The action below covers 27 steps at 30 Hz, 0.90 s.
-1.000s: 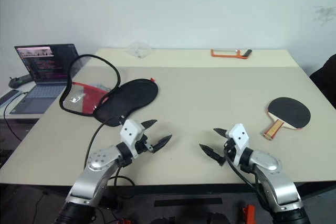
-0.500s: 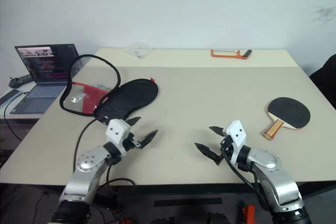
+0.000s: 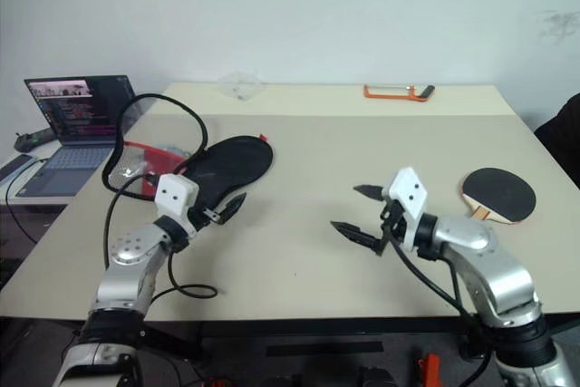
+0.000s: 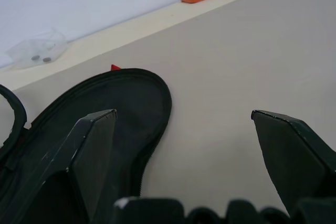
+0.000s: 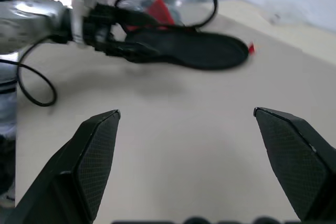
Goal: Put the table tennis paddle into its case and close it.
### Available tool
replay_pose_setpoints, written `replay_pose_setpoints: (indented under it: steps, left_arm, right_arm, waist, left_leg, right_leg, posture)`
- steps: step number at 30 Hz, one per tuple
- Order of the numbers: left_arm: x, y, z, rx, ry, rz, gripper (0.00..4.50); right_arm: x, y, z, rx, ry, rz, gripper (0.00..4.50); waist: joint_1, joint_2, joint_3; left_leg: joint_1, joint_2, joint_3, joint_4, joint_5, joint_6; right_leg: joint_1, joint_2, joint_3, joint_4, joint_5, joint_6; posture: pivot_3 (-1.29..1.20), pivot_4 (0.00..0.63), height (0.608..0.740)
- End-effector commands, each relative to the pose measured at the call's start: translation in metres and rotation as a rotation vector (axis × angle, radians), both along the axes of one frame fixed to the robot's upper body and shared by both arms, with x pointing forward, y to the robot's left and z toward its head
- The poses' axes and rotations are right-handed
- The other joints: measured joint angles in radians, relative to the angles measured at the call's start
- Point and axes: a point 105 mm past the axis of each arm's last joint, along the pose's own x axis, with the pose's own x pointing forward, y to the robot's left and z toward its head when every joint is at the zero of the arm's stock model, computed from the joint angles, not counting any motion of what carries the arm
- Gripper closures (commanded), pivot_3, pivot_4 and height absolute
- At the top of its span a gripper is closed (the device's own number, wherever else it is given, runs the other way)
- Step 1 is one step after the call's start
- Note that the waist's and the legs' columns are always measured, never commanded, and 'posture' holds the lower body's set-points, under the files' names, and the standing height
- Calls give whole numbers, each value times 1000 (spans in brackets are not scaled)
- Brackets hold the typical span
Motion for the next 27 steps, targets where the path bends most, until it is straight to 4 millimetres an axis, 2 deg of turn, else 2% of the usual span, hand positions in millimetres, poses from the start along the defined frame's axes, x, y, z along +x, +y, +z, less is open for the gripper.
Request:
replay_pose_setpoints:
  steps: [1,5,10,17,21,25,27]
  left_arm:
    - [5,2,8,-4,-13,8,15]
    - [5,5,-2,25,34,12,15]
    - [3,27,-8,64,84,51,15]
    - [-8,58,-20,131,159,84,15]
    - [-7,60,-24,187,174,63,15]
    - [-2,80,-23,182,181,141,15]
    - [0,83,-28,187,197,151,15]
  right_arm:
    - [0,-1,17,13,-63,20,0]
    - [3,-2,15,11,-70,0,0]
    - [-1,0,8,12,-49,-5,0]
    - [-3,1,7,13,-49,-9,0]
    - [-3,3,9,18,-53,-7,0]
    - [-2,2,10,18,-58,-12,0]
    - [-2,1,10,17,-58,-14,0]
  waist:
    - [0,0,0]
    - [0,0,0]
    - [-1,0,0]
    - [-1,0,0]
    - [0,0,0]
    - [0,0,0]
    - [-1,0,0]
  left_leg:
    - [0,0,0,0,0,0]
    - [-1,0,0,0,0,0]
    - [-1,0,0,0,0,0]
    - [-1,0,0,0,0,0]
    - [-1,0,0,0,0,0]
    - [-1,0,-1,0,0,0]
    - [-1,0,-1,0,0,0]
  right_leg:
    - [0,0,0,0,0,0]
    - [-1,0,0,0,0,0]
    - [-1,0,0,0,0,0]
    - [-1,0,1,1,0,0]
    - [-1,0,1,0,0,0]
    - [-1,0,0,0,0,0]
    - [-1,0,0,1,0,0]
  posture:
    - [0,150,740]
    - [0,150,740]
    - [0,150,740]
    - [0,150,740]
    - [0,150,740]
    - [0,150,740]
    - [0,150,740]
